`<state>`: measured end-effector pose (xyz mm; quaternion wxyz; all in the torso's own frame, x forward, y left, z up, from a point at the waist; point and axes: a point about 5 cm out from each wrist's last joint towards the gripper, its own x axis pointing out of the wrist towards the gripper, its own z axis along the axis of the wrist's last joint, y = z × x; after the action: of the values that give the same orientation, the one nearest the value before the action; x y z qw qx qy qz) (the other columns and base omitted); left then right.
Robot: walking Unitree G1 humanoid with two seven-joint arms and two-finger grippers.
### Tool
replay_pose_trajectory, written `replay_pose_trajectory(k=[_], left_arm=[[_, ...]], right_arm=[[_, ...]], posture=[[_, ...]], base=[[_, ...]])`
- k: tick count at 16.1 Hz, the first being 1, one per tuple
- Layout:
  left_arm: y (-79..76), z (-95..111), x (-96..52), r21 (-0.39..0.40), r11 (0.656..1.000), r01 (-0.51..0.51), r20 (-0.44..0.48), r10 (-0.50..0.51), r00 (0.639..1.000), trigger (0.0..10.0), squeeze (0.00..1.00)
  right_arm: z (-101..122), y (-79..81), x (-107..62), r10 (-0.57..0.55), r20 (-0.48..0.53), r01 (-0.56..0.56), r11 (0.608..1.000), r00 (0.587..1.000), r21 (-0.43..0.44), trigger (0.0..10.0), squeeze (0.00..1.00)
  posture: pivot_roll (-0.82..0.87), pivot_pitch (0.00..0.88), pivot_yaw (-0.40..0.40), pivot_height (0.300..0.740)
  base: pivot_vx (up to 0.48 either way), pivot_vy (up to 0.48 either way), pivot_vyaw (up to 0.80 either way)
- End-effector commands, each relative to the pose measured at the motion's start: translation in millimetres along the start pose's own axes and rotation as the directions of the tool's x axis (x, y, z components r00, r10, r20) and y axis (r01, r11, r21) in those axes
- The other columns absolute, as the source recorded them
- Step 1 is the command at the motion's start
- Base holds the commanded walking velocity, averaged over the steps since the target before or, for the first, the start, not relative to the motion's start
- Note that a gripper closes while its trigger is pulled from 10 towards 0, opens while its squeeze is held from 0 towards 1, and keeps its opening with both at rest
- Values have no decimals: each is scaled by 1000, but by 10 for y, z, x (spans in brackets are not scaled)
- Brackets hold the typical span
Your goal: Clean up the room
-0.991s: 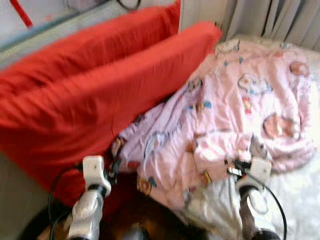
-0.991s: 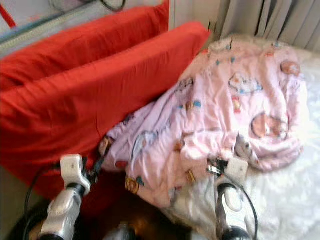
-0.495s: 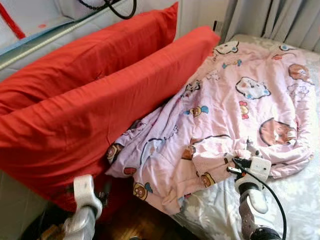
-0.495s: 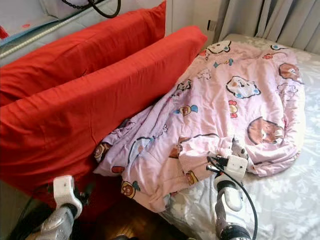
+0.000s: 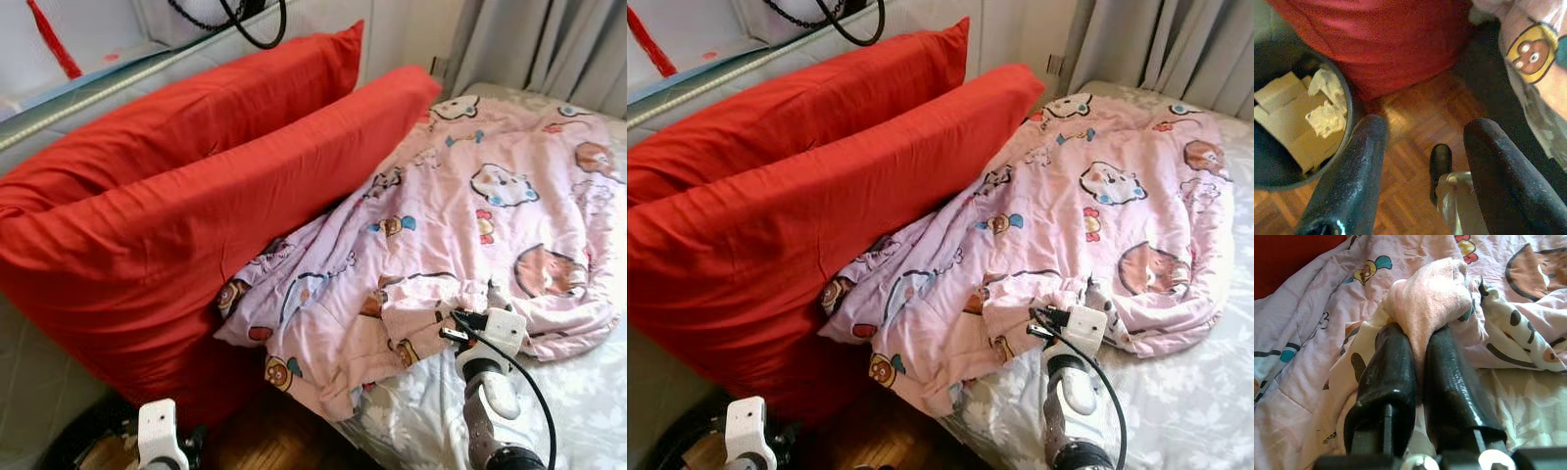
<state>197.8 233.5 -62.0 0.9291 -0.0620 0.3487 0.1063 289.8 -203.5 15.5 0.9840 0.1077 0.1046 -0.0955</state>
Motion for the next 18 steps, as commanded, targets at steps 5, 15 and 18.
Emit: replay_pose_trajectory(k=[5,15,18], left_arm=[[44,-204,-61,18,1000,-9,-86,11,996,10000,0],[64,-342,-112,16,1000,-12,-137,14,991,10000,0],[92,-385,-133,19,1000,-16,-155,19,988,10000,0]], right_arm=[[0,32,1,6,5,-6,1000,1000,-7,10000,0],[42,24,-1,-12,46,12,1000,999,-2,10000,0],[53,-7,-9,-32,61,32,999,998,3,10000,0]], posture=[[62,144,21,740],[56,122,31,740],[54,112,34,740]], base=[[0,0,0],[0,0,0],[0,0,0]])
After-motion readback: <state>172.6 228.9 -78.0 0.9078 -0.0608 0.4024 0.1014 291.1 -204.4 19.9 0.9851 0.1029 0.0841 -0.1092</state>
